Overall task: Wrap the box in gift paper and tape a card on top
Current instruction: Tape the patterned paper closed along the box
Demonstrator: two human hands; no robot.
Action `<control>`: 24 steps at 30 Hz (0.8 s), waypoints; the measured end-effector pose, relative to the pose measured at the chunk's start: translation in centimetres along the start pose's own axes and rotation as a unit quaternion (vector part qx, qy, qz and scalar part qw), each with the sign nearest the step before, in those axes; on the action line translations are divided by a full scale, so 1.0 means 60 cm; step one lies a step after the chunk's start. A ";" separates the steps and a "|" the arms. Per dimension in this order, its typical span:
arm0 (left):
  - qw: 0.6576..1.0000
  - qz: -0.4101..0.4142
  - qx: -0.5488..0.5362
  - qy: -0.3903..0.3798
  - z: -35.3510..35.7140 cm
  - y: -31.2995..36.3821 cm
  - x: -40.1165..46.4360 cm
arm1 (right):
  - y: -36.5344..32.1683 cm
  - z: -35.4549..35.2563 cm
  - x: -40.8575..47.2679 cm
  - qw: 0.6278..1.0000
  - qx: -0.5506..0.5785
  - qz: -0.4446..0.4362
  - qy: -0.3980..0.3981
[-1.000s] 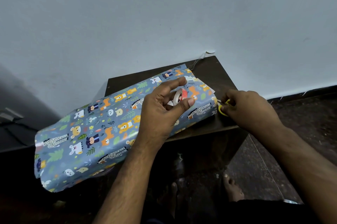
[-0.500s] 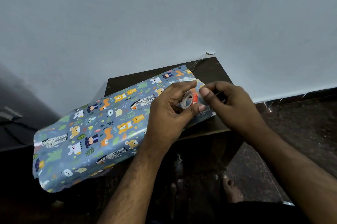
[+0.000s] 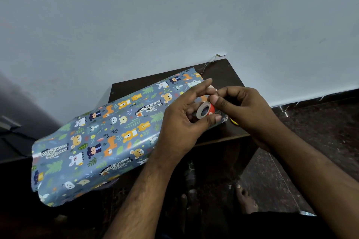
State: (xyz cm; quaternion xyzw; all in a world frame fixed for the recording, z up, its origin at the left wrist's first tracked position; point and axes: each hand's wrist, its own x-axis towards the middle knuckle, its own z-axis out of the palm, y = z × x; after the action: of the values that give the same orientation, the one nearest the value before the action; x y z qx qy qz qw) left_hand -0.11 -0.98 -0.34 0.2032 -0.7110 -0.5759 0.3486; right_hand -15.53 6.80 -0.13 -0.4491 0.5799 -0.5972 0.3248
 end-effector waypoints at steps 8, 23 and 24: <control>1.000 -0.008 0.004 0.018 0.004 0.001 -0.001 | -0.007 0.001 -0.001 0.998 0.053 0.014 0.018; 0.998 -0.021 -0.061 0.004 -0.001 0.008 -0.003 | -0.008 -0.012 0.007 0.984 0.105 0.123 0.081; 0.998 -0.019 -0.058 0.007 0.000 0.007 -0.002 | -0.007 -0.013 0.006 0.985 0.092 0.119 0.080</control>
State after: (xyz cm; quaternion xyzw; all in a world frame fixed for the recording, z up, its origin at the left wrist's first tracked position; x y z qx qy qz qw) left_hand 0.02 -0.77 0.02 0.2001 -0.6699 -0.6210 0.3543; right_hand -16.33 6.83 0.39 -0.2962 0.5957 -0.6391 0.3860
